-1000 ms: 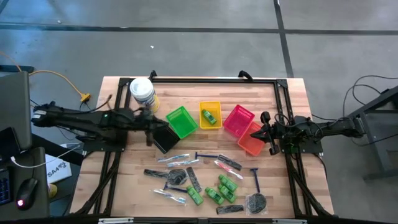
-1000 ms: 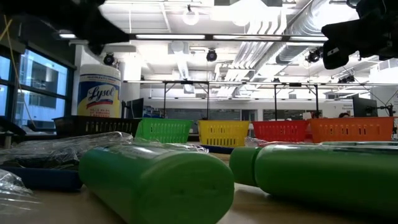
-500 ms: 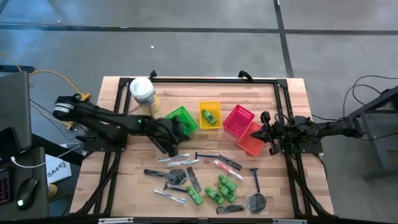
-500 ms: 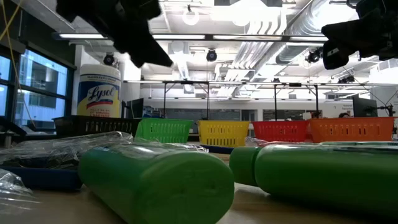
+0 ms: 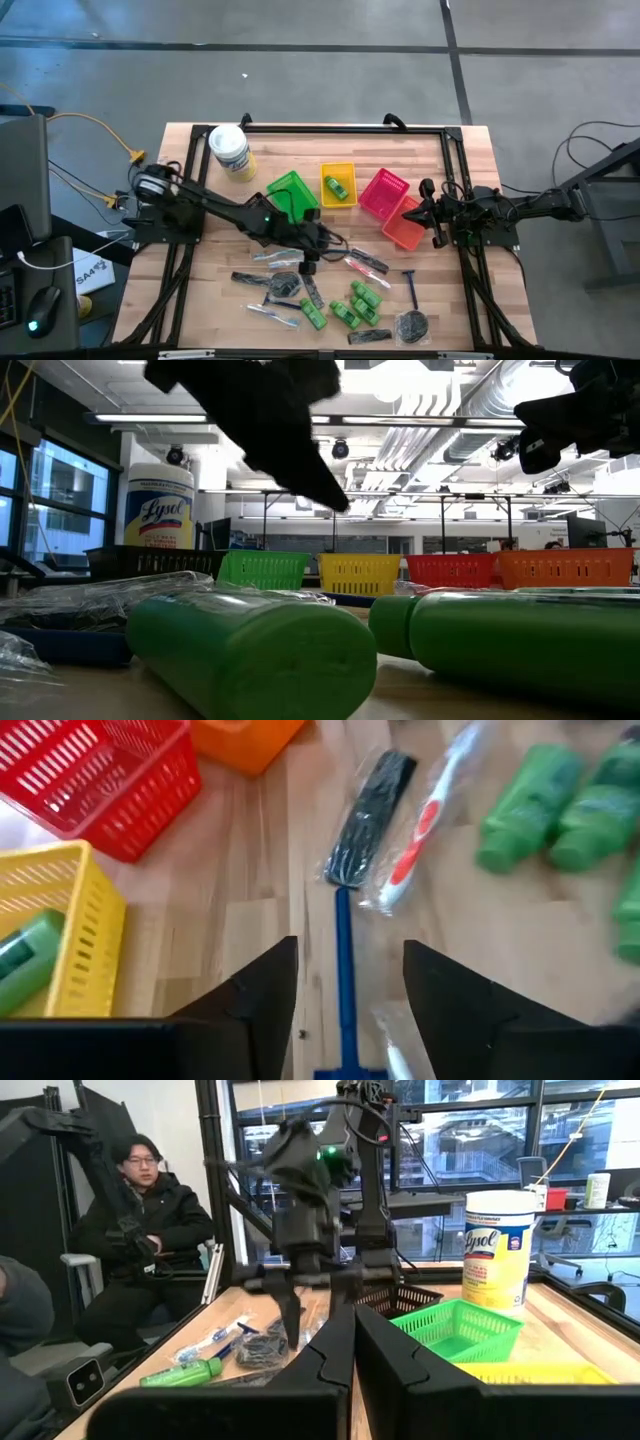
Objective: Pick & Place Travel size toiletries
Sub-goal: Put the middle blue shaver into the green bin
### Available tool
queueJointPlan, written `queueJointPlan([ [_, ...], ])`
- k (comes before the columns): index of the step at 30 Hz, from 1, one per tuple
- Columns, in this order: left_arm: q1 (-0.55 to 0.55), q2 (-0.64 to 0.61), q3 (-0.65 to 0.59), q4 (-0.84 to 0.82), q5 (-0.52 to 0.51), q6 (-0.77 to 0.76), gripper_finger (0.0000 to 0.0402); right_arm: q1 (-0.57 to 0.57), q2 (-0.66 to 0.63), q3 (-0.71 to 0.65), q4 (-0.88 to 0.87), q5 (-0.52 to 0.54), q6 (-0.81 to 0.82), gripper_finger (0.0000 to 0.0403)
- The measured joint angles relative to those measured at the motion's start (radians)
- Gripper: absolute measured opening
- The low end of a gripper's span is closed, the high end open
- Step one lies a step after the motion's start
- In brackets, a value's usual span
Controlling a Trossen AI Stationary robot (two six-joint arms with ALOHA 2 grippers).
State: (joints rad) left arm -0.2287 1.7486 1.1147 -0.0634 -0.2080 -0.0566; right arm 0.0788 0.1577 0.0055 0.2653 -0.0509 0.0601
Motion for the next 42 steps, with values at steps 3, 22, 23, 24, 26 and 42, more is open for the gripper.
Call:
queueJointPlan([
  [3,0.008,0.052,0.029,-0.001,-0.008,0.0,0.0179,0.0,0.0,0.0,-0.003,-0.002,0.0,0.0004],
  [22,0.04,0.188,0.073,-0.052,-0.034,0.0,0.018,0.0,0.003,0.0,-0.026,-0.001,0.018,0.0003],
  [23,0.039,0.188,0.073,-0.051,-0.034,0.0,0.018,0.0,0.003,0.0,-0.027,-0.001,0.018,0.0003],
  [24,0.039,0.188,0.073,-0.048,-0.033,0.0,0.018,0.0,0.003,0.0,-0.026,-0.001,0.018,0.0003],
  [26,0.039,0.186,0.073,-0.045,-0.018,0.0,0.018,0.0,0.003,0.0,-0.027,-0.001,0.018,0.0004],
  [42,0.039,0.267,0.122,-0.043,0.059,-0.003,0.018,0.0,0.003,0.0,-0.031,-0.001,0.023,0.0003],
])
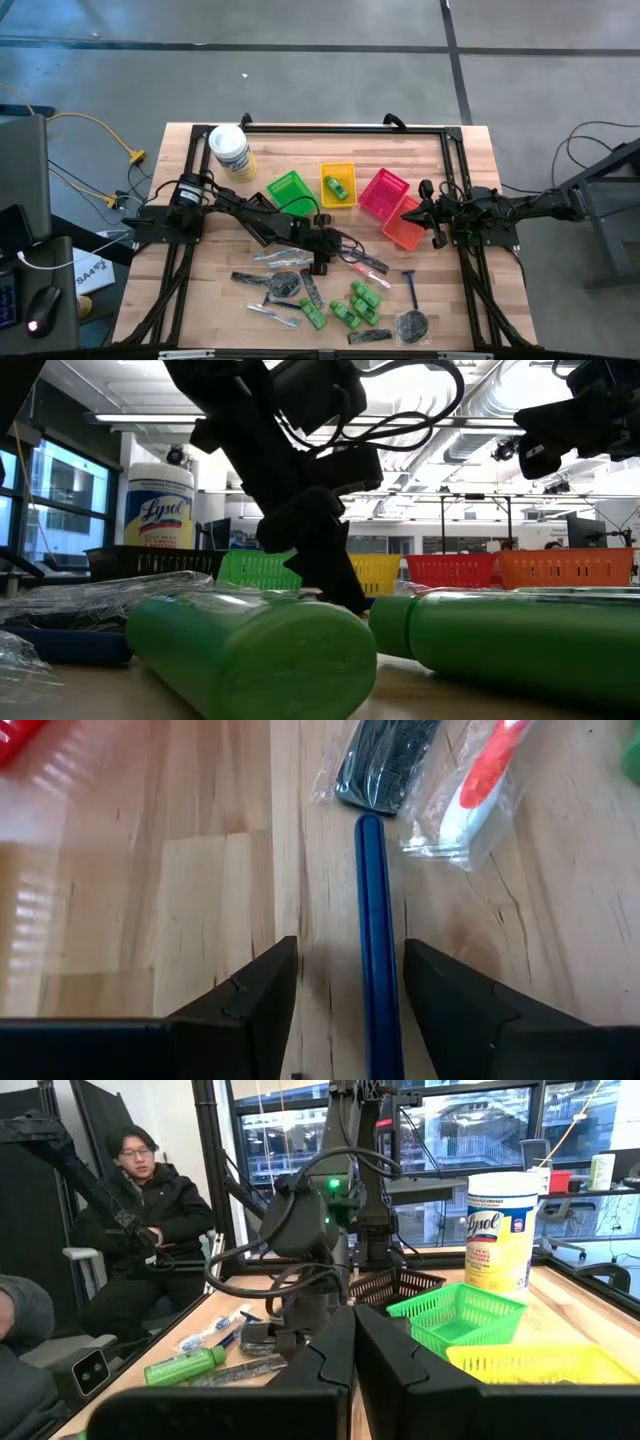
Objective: Pick & Place Travel size toiletries
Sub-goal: Put the middle blue shaver into the green bin
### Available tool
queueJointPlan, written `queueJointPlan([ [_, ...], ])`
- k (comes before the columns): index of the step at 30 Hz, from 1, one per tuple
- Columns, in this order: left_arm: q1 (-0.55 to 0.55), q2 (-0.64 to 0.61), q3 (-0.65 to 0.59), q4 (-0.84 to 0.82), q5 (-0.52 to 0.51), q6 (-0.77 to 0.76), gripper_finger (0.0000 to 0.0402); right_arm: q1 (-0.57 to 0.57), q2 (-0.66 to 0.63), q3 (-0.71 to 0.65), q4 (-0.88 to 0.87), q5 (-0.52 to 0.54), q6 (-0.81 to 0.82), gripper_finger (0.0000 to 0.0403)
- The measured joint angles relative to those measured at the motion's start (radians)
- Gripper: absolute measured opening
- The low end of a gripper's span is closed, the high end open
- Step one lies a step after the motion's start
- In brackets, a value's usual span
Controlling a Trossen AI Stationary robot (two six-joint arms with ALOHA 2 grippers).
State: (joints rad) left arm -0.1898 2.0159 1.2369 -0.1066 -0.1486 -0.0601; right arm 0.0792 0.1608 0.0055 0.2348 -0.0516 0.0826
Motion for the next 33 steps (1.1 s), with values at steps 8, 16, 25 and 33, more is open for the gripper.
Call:
queueJointPlan([
  [8,0.0,0.002,0.0,-0.002,0.004,0.011,0.0126,0.0,0.0,0.0,0.0,0.0,0.0,0.0003],
  [16,0.0,-0.002,-0.001,-0.002,0.036,0.05,0.0024,0.0,0.0,0.0,0.0,0.0,0.0,0.0003],
  [25,0.0,-0.08,-0.006,-0.069,0.021,0.067,0.0021,0.0,0.0,0.0,0.0,0.0,0.0,0.0003],
  [33,0.0,-0.262,-0.005,-0.097,-0.007,0.14,0.0021,0.0,0.0,0.0,0.0,-0.003,0.0,0.0004],
])
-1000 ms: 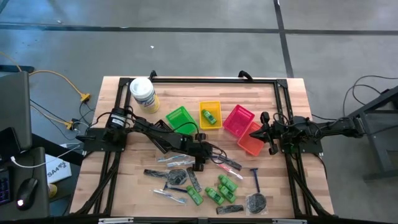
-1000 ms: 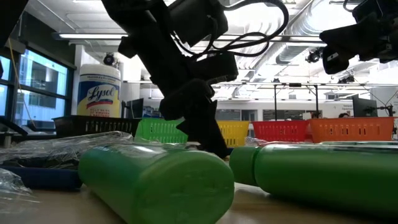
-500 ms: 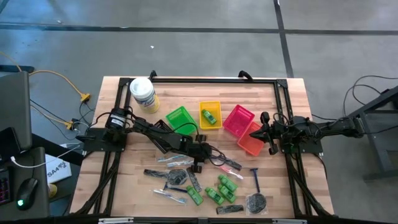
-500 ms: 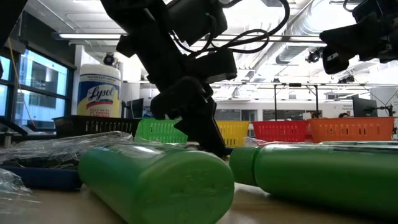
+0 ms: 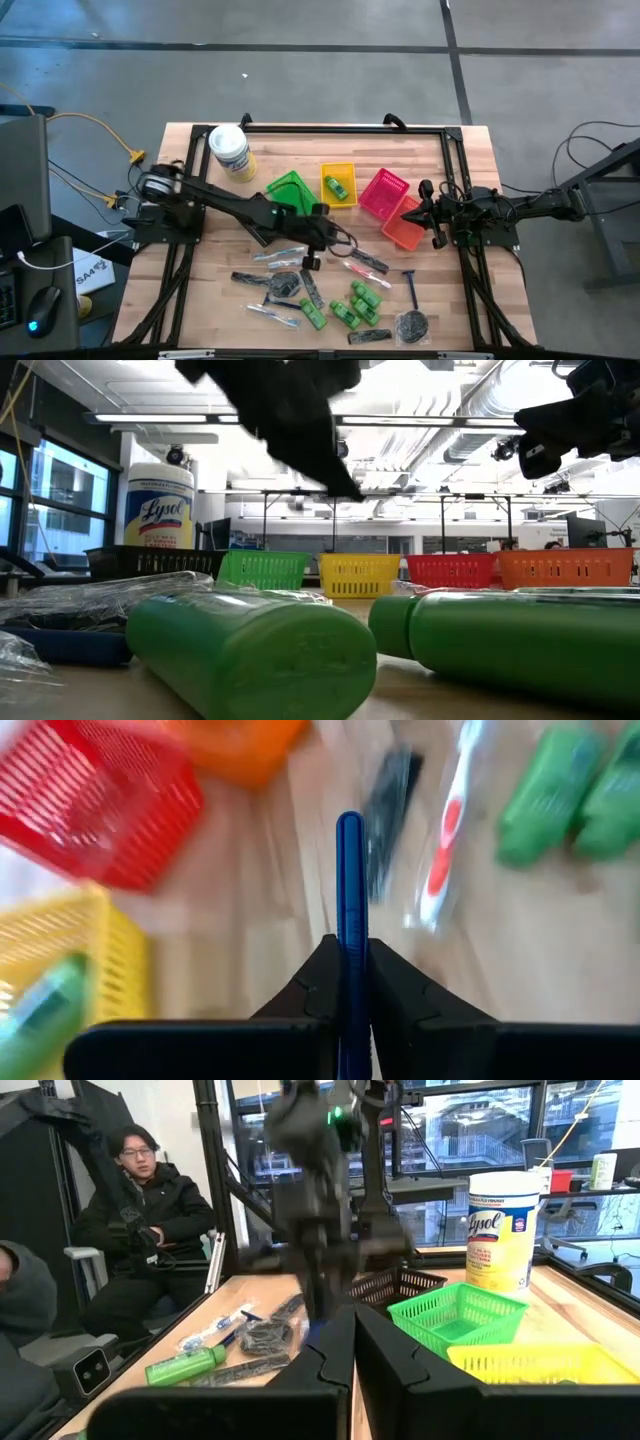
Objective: Pick & Place Travel size toiletries
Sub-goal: Put the middle blue shaver into the green bin
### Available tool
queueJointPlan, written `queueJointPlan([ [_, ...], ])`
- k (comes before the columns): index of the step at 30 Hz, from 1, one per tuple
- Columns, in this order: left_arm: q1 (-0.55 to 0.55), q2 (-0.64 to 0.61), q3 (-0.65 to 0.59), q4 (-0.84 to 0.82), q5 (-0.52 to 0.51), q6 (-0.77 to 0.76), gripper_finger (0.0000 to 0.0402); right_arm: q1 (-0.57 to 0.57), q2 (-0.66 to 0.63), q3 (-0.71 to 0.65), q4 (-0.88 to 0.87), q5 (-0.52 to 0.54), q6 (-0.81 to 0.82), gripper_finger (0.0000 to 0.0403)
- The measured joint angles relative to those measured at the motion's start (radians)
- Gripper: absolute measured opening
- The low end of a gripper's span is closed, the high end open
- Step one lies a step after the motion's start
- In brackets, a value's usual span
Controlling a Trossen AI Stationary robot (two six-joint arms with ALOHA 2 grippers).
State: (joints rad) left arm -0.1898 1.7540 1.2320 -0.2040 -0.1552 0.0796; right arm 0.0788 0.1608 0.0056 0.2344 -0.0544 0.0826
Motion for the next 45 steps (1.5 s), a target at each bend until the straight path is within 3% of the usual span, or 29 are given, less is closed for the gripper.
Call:
queueJointPlan([
  [8,0.0,-0.287,-0.13,0.044,-0.04,0.03,0.0021,0.0,0.0,0.0,-0.004,0.0,0.0,0.0004],
  [19,0.0,-0.852,-0.585,0.307,-0.042,0.014,0.0021,0.0,0.0,0.0,-0.021,0.0,0.0,0.0003],
  [29,0.0,-1.295,-0.85,0.316,-0.049,-0.005,0.0021,0.0,0.0,0.0,-0.021,0.003,0.0,0.0003],
  [37,0.0,-1.553,-0.986,0.308,-0.049,-0.004,0.0021,0.0,0.0,0.0,-0.021,0.003,0.0,0.0004],
  [45,0.0,-1.69,-1.048,0.257,-0.049,-0.002,0.0021,0.0,0.0,0.0,-0.035,0.003,0.0,0.0005],
])
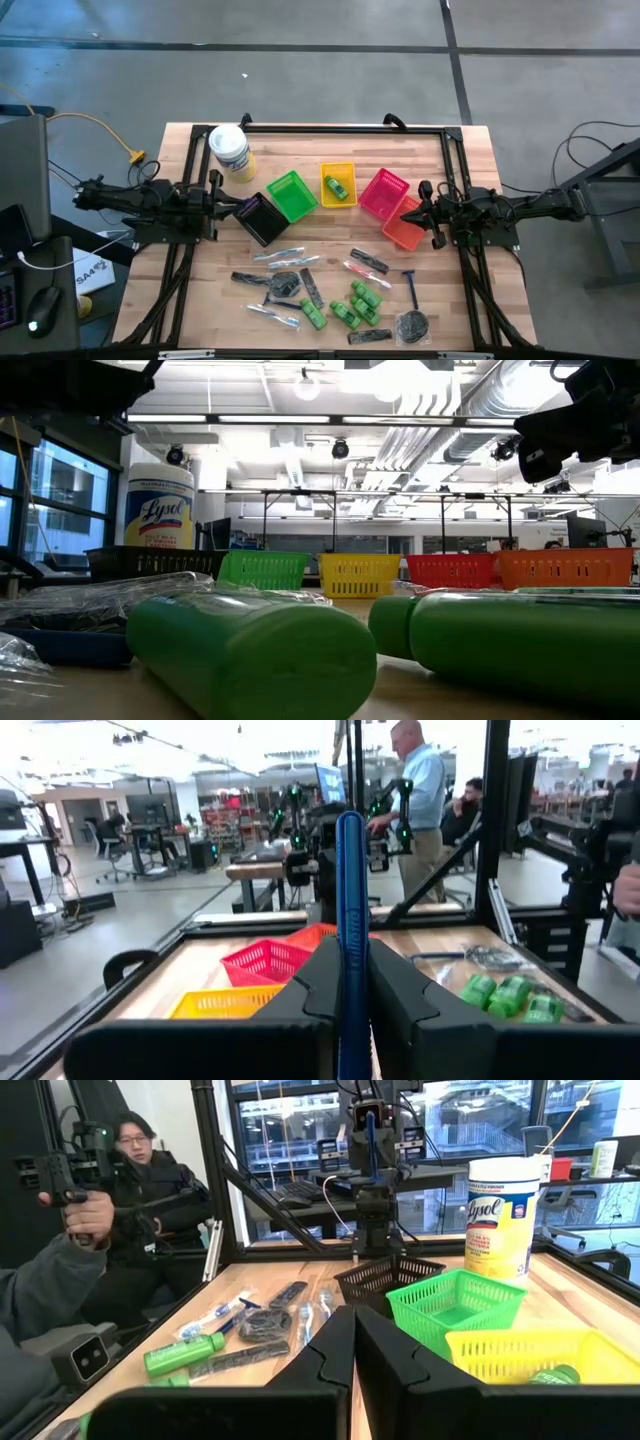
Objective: Pick & Place Travel size toiletries
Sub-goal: Put the middle blue shaver into the green bin
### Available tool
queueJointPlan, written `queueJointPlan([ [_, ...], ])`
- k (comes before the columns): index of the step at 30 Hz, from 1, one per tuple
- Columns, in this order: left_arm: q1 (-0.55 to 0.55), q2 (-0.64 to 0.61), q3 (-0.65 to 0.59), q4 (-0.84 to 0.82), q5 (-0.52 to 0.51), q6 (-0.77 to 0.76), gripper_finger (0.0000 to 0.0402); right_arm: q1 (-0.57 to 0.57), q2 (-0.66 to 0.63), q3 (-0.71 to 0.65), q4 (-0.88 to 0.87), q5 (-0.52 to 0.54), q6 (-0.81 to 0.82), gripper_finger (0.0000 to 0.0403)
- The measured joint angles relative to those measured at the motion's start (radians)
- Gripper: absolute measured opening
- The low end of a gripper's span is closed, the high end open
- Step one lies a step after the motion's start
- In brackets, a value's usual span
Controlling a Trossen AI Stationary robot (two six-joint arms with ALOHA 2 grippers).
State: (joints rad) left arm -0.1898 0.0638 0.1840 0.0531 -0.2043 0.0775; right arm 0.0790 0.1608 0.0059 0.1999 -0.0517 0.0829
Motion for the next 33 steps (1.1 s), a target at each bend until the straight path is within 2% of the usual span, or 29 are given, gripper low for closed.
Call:
queueJointPlan([
  [6,0.0,-0.059,-0.039,-0.034,-0.013,-0.022,0.0021,0.0,0.0,0.0,-0.006,0.0,0.0,0.0004],
  [15,0.0,-0.058,-0.072,-0.04,-0.049,-0.022,0.0021,0.0,0.0,0.0,-0.01,0.0,0.0,0.0004],
  [33,0.0,-0.058,-0.072,-0.041,-0.053,-0.022,0.0021,0.0,0.0,0.0,-0.012,0.0,0.0,0.0004],
])
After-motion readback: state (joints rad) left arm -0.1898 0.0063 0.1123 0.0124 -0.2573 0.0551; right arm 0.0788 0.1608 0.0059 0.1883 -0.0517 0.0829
